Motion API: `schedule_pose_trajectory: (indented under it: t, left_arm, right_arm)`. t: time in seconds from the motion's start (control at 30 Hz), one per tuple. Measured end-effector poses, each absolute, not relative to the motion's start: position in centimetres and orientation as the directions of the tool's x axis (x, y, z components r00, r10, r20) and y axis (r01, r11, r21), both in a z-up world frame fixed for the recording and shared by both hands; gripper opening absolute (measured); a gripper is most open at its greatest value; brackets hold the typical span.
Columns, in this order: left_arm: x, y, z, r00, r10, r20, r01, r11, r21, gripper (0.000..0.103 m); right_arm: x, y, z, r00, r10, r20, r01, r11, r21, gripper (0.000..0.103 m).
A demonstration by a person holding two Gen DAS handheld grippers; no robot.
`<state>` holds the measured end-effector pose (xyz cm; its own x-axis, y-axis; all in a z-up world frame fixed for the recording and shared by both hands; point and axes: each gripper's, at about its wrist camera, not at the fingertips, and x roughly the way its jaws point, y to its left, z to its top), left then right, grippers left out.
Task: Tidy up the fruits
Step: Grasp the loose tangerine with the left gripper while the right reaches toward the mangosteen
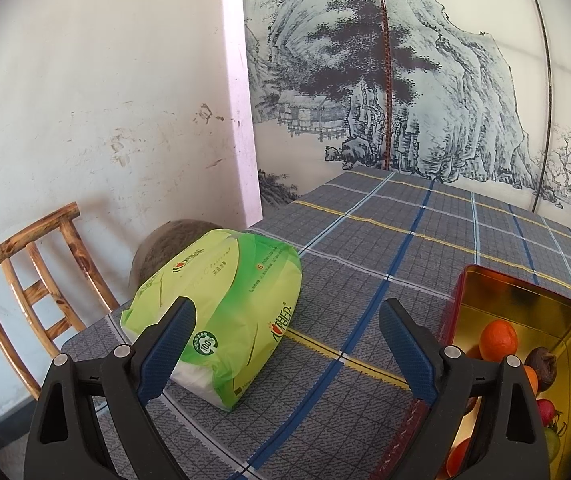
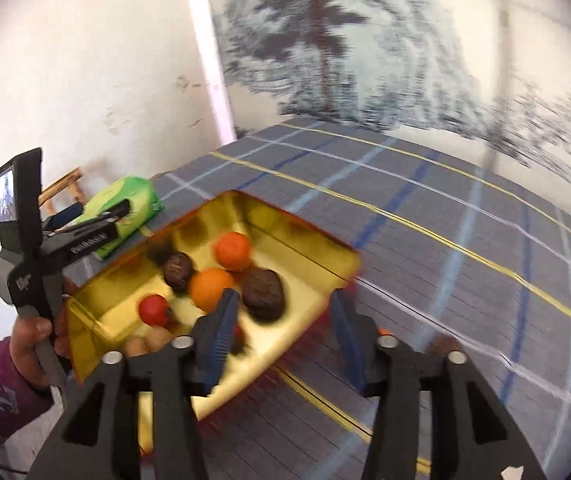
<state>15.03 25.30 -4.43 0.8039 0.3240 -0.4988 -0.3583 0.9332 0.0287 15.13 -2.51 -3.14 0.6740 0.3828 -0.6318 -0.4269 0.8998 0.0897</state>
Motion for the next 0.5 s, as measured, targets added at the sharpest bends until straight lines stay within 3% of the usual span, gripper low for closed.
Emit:
schedule_pose_trajectory:
  t: [0.07, 0.4, 0.5]
  left_arm:
    - [15.0, 25.6, -4.3, 0.8, 0.329, -0.502, -0.364, 0.931, 0.031, 0.094]
    - [15.3, 25.9, -4.3, 0.79, 0.333, -0.514, -0.353, 0.934, 0.063, 0.096]
    - [15.3, 24.4, -3.9, 0.779, 0.387, -0.493, -0.34, 0.922, 0.187, 0.096]
  right_arm:
    - [14.5, -5.0, -3.6, 0.69, 0.345, -0.636, -0.374, 0.923, 0.095, 0.059]
    - [10.1, -18.9, -7.6, 0.707, 0.043, -0.706, -0.07, 0.997, -0.01, 0.06]
    - [8.9, -22.0, -8.4, 0.693, 0.017, -0.721, -0.025, 1.0, -0.001, 0.06]
